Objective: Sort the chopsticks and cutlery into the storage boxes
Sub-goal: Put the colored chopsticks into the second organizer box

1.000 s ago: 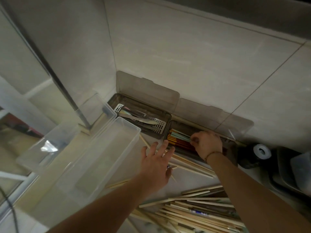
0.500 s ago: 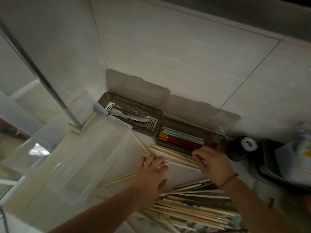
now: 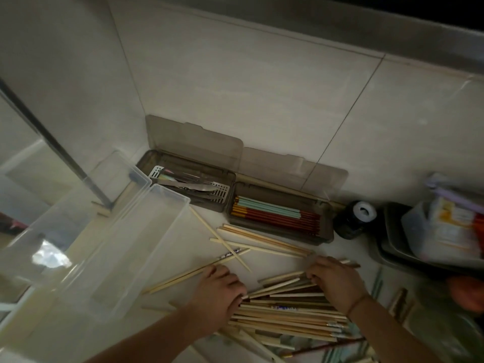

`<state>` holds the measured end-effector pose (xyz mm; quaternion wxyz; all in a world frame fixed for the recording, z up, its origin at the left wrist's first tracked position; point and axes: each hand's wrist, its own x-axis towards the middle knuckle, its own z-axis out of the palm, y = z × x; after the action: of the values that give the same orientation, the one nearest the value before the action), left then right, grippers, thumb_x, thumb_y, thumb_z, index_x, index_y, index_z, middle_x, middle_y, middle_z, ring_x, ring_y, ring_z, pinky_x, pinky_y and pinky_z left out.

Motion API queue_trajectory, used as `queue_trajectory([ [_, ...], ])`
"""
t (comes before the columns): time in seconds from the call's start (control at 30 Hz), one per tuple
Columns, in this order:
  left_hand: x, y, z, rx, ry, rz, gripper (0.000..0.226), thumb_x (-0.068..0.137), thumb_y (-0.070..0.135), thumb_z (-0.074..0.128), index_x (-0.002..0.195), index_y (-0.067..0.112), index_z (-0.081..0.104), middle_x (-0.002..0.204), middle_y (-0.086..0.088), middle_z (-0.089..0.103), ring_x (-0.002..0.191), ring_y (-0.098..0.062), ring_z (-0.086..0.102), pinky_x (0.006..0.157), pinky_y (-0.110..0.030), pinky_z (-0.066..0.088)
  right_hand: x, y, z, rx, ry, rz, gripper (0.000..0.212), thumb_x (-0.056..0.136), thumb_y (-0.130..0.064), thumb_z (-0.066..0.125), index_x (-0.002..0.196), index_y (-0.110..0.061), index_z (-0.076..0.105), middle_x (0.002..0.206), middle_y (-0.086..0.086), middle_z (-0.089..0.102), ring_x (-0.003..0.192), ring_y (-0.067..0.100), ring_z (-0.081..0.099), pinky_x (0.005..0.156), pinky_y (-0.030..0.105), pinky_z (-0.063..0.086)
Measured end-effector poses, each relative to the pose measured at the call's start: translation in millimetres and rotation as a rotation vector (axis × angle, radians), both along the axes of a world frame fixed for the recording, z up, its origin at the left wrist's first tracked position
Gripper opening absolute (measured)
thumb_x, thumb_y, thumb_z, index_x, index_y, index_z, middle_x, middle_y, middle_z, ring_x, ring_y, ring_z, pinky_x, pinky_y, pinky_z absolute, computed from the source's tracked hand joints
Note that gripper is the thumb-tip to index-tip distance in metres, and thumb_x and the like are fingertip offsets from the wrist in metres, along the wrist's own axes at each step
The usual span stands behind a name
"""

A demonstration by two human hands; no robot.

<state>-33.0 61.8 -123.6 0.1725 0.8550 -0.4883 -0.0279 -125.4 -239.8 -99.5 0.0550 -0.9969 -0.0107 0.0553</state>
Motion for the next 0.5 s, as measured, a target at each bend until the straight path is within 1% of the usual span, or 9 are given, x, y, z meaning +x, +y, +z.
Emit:
queue_trajectory([
  [0.13,3.3,3.9,1.1,0.019,0.007,0.000,0.009,0.076,0.040,0.056,0.078,0.034,0.063,0.077,0.017,0.057,0.082,-0.010,0.052,0.078,-0.029,0.030,0.9,-1.4,1.5,-0.074,0.046,0.036,0.047,0.033,-0.013,0.091,0.058,-0.034,0.056,0.068,-0.013,0.055,0.052,0.008,0.054,0.035,0.022,0.037],
  [0.2,4.8,7.7,0.7,0.030,0.019,0.000,0.009,0.073,0.038,0.057,0.079,0.033,0.062,0.079,0.017,0.057,0.082,-0.011,0.053,0.078,-0.030,0.031,1.5,0.6,3.8,-0.117,0.061,0.065,0.046,0.029,-0.015,0.090,0.056,-0.034,0.058,0.064,-0.013,0.055,0.050,0.009,0.054,0.035,0.022,0.036],
  [0.3,7.6,14.8,-0.2,0.029,0.044,0.033,0.011,0.069,0.037,0.057,0.079,0.033,0.060,0.079,0.016,0.056,0.080,-0.012,0.053,0.077,-0.031,0.032,-0.9,2.6,2.3,-0.145,0.043,0.136,0.042,0.031,-0.015,0.090,0.061,-0.032,0.067,0.064,-0.010,0.057,0.053,0.014,0.056,0.034,0.024,0.039],
  [0.4,9.8,19.8,0.9,0.028,0.058,0.091,0.009,0.067,0.035,0.056,0.075,0.032,0.059,0.077,0.016,0.055,0.080,-0.011,0.052,0.076,-0.029,0.030,-4.6,2.9,-0.1,-0.161,0.027,0.152,0.035,0.040,-0.020,0.091,0.065,-0.031,0.068,0.066,-0.010,0.058,0.055,0.015,0.057,0.034,0.024,0.039],
  [0.5,10.5,21.7,1.2,0.012,0.066,0.127,0.007,0.068,0.034,0.058,0.075,0.032,0.058,0.079,0.015,0.054,0.081,-0.011,0.050,0.074,-0.029,0.029,-5.1,3.7,-0.4,-0.161,0.011,0.122,0.040,0.037,-0.018,0.092,0.065,-0.033,0.067,0.068,-0.012,0.058,0.056,0.013,0.057,0.035,0.023,0.037],
])
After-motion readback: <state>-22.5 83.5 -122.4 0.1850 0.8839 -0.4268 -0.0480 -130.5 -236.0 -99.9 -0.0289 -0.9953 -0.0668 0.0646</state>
